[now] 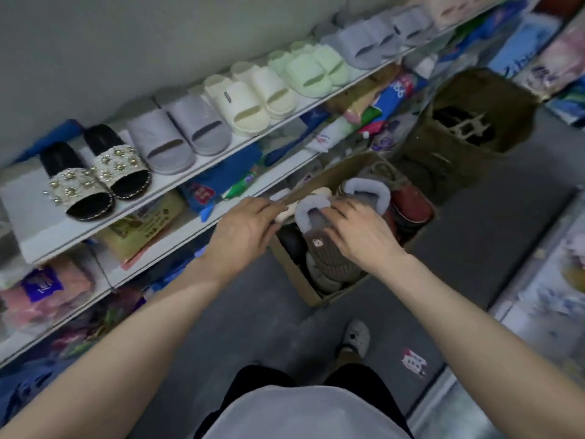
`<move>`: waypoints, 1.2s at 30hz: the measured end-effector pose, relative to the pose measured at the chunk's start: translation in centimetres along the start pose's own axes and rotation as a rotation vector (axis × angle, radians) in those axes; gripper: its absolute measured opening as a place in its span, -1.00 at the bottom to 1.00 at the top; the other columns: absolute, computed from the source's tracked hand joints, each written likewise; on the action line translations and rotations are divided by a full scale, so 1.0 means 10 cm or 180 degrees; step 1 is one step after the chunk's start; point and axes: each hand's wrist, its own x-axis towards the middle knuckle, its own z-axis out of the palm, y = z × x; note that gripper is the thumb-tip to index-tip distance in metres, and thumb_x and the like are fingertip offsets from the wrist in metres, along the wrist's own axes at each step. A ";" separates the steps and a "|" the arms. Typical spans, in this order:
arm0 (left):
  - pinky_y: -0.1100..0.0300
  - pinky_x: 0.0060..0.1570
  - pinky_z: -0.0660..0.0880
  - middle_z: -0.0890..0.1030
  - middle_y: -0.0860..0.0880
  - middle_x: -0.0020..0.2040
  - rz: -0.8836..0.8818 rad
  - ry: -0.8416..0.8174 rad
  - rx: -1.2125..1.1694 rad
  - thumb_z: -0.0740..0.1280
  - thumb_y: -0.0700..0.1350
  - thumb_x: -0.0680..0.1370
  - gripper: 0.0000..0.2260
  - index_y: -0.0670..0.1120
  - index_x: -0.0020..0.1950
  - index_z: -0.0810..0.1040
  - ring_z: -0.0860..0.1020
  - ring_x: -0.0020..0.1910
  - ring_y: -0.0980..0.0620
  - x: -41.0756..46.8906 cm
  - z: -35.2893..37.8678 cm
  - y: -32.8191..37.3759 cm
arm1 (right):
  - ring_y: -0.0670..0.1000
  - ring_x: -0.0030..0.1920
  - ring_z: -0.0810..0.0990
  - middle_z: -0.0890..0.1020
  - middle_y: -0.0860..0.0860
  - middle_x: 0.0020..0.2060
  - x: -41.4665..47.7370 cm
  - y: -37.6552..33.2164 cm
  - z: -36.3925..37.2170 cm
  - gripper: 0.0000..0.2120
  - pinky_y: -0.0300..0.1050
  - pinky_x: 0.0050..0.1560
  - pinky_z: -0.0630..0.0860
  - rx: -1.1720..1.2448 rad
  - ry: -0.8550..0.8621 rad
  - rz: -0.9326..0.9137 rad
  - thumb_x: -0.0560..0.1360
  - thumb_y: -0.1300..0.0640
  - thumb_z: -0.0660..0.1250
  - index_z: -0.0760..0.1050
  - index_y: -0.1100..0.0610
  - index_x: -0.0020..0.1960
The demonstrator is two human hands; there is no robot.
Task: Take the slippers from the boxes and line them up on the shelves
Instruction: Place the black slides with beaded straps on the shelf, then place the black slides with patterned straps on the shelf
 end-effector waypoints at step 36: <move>0.05 0.04 0.56 0.55 -0.03 0.20 0.0164 -0.0756 -0.0573 0.35 -0.11 0.51 -0.64 -0.04 0.32 0.50 0.55 0.12 -0.06 6.49 3.41 3.83 | 0.16 0.17 0.57 0.62 0.12 0.15 -1.05 7.92 0.25 -0.70 0.09 0.18 0.53 0.0328 -0.0155 0.1786 0.57 0.11 0.31 0.55 0.19 0.26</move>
